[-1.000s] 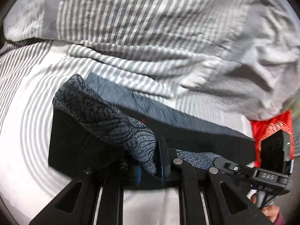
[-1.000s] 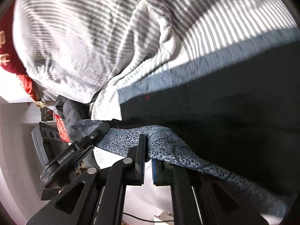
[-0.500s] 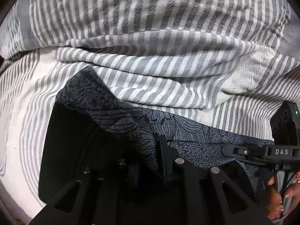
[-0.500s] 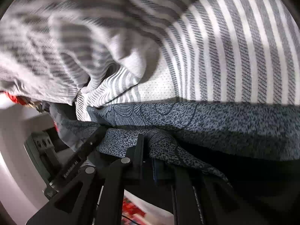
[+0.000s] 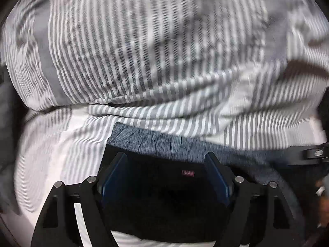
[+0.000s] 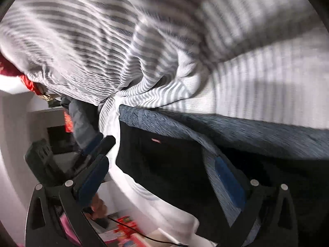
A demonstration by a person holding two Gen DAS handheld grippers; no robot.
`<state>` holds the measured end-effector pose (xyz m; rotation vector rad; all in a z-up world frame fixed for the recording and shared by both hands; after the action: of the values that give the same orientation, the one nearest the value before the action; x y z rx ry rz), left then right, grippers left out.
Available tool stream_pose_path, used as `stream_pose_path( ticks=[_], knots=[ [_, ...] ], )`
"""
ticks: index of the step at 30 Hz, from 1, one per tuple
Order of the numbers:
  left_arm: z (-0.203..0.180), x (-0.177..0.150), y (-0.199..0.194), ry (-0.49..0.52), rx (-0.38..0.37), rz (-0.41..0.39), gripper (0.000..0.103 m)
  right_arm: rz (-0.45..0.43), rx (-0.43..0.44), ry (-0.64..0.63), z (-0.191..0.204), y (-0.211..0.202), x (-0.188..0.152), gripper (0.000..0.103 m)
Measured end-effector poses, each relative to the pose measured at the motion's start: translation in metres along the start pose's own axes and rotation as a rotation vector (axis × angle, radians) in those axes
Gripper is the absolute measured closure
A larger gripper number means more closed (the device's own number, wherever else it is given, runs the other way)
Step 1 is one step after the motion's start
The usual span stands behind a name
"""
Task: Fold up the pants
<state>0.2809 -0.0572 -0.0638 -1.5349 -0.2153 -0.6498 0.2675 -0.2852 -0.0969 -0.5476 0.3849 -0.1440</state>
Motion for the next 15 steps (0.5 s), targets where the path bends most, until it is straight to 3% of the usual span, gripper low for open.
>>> stream_pose_path(
  ticks=[3, 7, 11, 15],
  knots=[
    [-0.018, -0.017, -0.008, 0.055, -0.001, 0.025, 0.024, -0.058, -0.076, -0.004, -0.021, -0.041, -0.022, 0.0],
    [-0.056, -0.049, -0.023, 0.116, -0.08, 0.074, 0.024, -0.137, -0.192, 0.035, -0.062, -0.1, -0.066, 0.0],
    [-0.099, -0.078, -0.036, 0.176, -0.177, 0.09, 0.024, -0.243, -0.28, 0.166, -0.1, -0.158, -0.132, 0.0],
    [-0.137, -0.111, -0.042, 0.249, -0.233, 0.124, 0.024, -0.408, -0.261, 0.395, -0.14, -0.207, -0.205, 0.0]
  ],
)
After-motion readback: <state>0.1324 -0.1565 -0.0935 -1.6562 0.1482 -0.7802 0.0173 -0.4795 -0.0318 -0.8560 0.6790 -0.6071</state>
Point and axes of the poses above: each gripper's, at about its wrist camera, not at the fingertips, and y roughly the way its jaws point, z to its left, x to its top, the point moved 9 cm from there along y, roughly the way its jaws point, and after that the axes turned 10 degrees about -z, right-handed, at the moved point
